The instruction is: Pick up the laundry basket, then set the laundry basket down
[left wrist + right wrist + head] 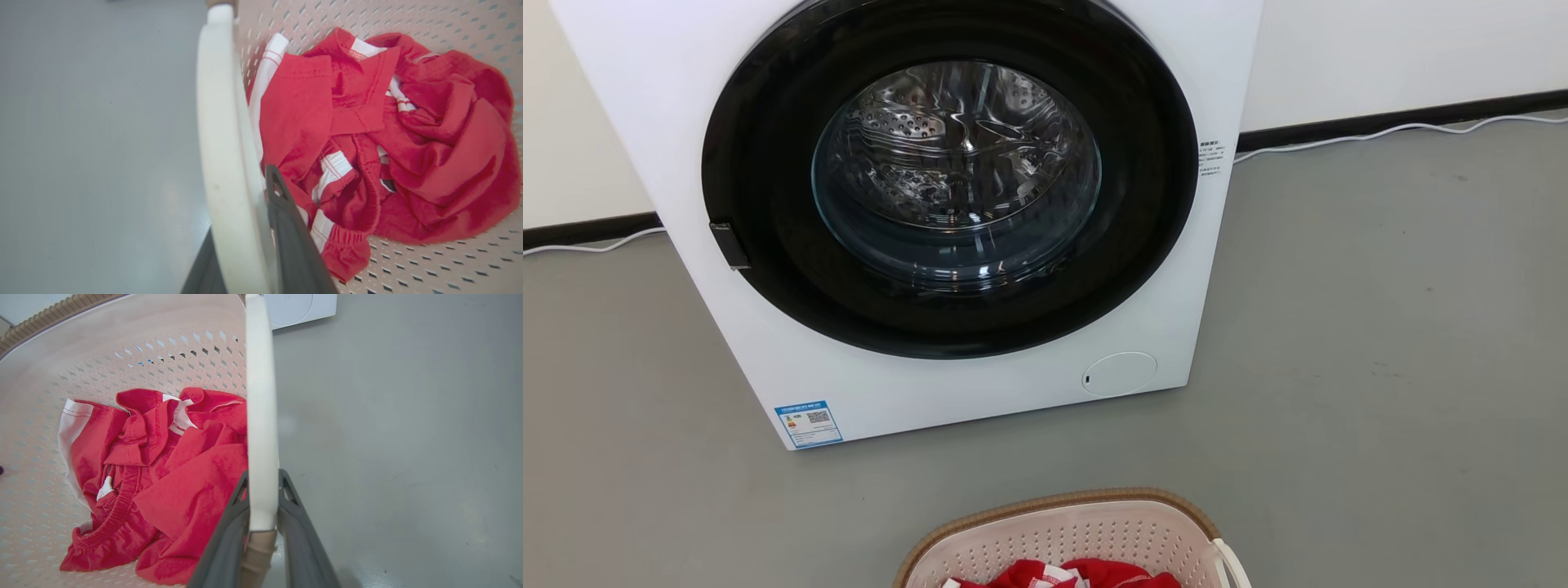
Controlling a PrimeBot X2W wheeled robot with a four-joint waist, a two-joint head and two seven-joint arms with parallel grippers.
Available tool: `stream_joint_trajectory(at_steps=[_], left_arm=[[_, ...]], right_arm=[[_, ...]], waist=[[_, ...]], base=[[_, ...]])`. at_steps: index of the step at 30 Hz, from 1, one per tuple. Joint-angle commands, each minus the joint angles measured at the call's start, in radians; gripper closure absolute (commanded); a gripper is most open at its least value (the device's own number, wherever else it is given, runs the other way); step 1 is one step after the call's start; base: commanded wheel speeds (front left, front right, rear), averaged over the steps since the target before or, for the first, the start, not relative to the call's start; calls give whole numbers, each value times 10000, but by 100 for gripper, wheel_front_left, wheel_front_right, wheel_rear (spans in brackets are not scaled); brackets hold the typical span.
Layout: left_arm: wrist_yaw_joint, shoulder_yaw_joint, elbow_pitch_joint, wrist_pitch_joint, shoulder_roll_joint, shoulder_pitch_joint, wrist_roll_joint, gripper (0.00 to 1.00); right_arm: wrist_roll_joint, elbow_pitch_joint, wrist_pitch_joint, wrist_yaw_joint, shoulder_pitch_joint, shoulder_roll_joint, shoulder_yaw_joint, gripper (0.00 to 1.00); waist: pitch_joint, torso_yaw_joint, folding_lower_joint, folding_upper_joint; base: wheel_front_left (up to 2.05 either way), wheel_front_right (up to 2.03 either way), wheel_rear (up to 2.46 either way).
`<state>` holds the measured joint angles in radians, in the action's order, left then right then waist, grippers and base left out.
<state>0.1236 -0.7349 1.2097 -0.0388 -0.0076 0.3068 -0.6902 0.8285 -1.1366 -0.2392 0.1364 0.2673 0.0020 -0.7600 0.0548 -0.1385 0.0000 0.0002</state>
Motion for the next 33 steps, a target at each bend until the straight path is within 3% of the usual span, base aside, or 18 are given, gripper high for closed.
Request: stream_joint_trajectory(at_steps=[1,21,33], left_arm=[[71,118,124,-105,604,236,13,100],[71,-175,324,-618,688,605,-227,100],[-189,-286,321,-1178,930,1898,-9,100]], right_arm=[[108,-130,-223,-57,461,-522,-23,100],[-256,150,-225,-57,547,-522,401,100],[-1074,864,-225,-57,1241,-522,1146,100]], waist=[[10,-5,0,-2],[-454,-28,0,-2],[-2453,135,0,-2]], base=[[0,0,0],[0,0,0],[0,0,0]])
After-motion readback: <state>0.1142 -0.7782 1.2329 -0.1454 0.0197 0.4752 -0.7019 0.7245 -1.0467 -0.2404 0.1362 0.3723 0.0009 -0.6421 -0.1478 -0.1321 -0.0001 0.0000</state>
